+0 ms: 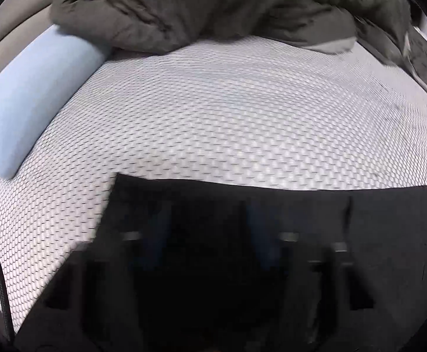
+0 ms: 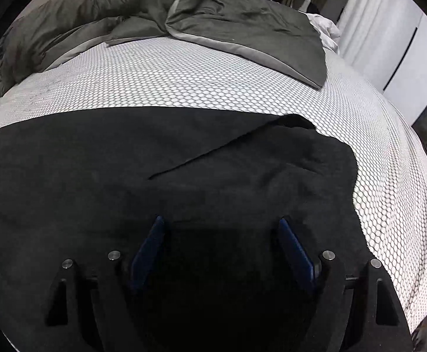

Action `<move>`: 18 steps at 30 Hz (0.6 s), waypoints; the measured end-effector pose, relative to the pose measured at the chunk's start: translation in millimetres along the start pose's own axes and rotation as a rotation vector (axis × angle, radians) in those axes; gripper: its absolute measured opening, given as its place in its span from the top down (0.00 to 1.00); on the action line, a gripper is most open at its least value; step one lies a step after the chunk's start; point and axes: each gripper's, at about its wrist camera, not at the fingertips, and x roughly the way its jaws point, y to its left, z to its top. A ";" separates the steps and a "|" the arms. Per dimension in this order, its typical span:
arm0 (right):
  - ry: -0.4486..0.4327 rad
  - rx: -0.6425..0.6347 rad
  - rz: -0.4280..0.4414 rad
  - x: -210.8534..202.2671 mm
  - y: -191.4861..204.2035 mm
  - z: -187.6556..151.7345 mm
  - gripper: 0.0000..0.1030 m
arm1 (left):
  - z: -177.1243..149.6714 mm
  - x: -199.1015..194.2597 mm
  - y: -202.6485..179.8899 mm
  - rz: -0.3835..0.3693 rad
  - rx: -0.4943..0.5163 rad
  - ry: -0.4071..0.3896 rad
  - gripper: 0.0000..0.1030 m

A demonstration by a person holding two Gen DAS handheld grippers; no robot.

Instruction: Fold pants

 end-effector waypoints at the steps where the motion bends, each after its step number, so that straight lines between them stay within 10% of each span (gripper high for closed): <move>1: 0.001 0.002 0.001 2.0 -1.6 1.4 0.22 | -2.2 -0.5 4.0 0.026 0.010 0.000 0.93; 10: -0.007 -0.012 0.007 -2.4 -11.7 8.3 0.21 | -47.3 -27.3 -8.0 -0.046 0.147 -0.028 0.86; 18: -0.029 0.003 0.029 -19.8 -23.4 -8.6 0.21 | -74.9 -59.5 25.6 -0.137 -0.051 -0.060 0.79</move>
